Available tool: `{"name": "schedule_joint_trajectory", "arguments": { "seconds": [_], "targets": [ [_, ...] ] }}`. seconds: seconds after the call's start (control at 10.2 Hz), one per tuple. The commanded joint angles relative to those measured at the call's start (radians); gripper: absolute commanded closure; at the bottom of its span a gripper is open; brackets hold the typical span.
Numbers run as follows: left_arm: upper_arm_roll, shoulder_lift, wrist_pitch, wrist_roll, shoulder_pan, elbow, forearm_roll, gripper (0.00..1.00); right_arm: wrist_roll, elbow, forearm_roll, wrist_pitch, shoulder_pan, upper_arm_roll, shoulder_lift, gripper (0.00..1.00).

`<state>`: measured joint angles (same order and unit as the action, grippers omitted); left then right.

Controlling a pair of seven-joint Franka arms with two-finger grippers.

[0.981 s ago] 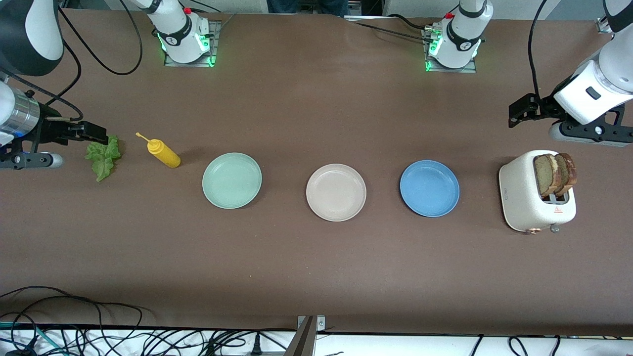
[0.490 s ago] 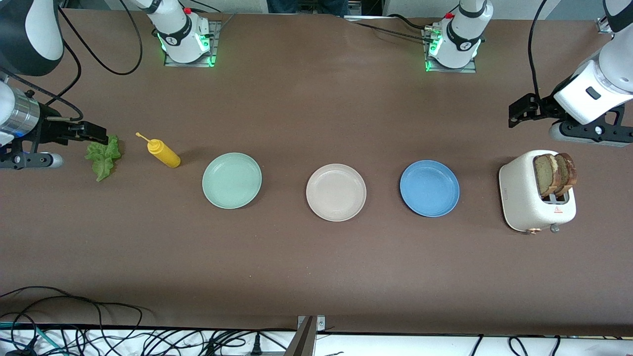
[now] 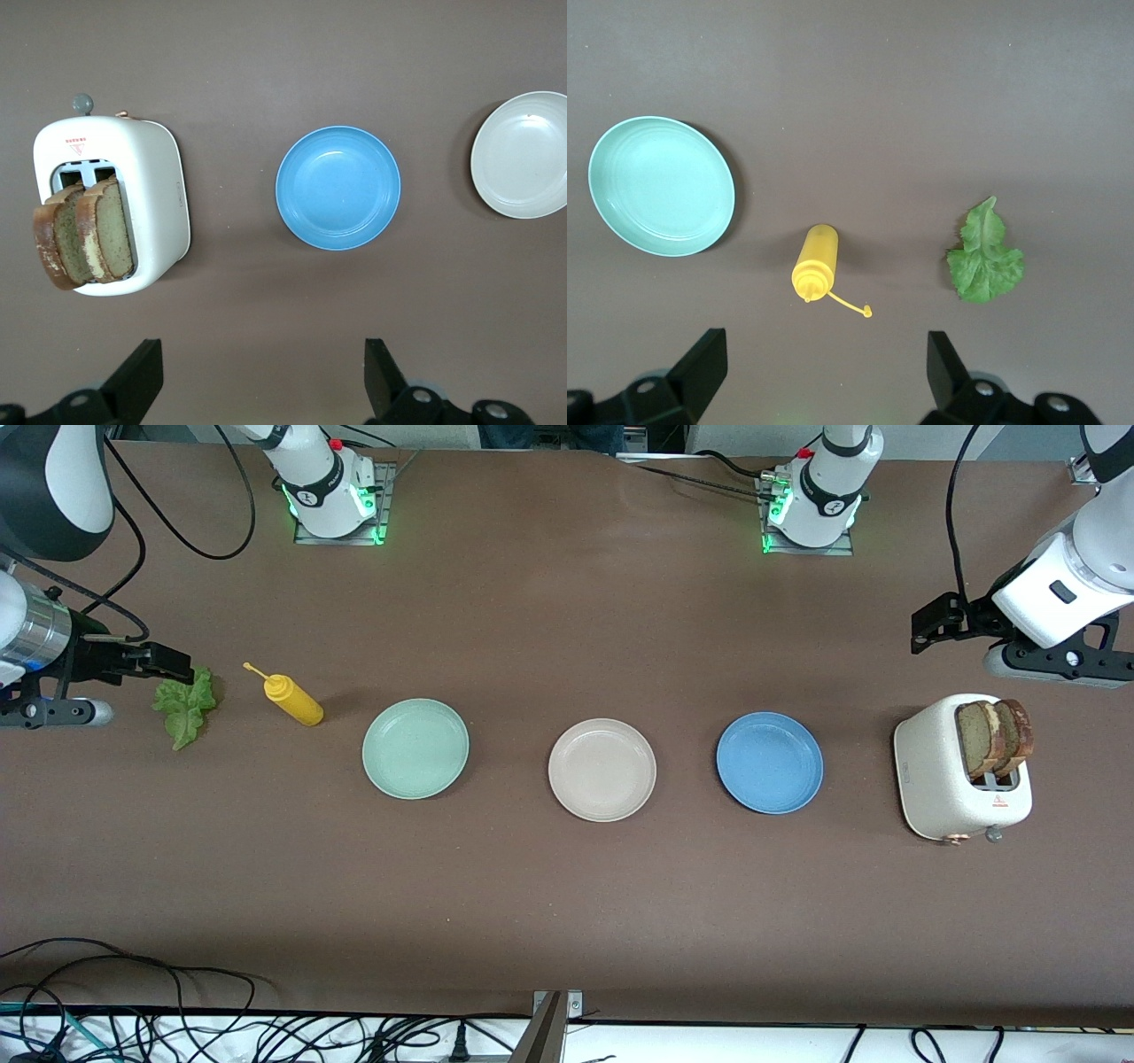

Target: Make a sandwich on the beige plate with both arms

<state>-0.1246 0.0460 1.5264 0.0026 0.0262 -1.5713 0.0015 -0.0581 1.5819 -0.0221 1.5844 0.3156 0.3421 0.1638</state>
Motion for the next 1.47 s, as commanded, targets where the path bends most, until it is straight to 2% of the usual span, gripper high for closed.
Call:
{"name": "schedule_joint_trajectory", "arguments": {
  "seconds": [0.0, 1.37],
  "targets": [
    [-0.001, 0.012, -0.025, 0.016, 0.004, 0.033, 0.002, 0.0, 0.011, 0.003, 0.007, -0.007, -0.001, -0.005, -0.01, 0.0],
    [-0.001, 0.012, -0.025, 0.016, 0.004, 0.033, 0.002, 0.0, 0.012, 0.004, 0.005, -0.007, 0.0, -0.005, -0.01, 0.0]
  ]
}}
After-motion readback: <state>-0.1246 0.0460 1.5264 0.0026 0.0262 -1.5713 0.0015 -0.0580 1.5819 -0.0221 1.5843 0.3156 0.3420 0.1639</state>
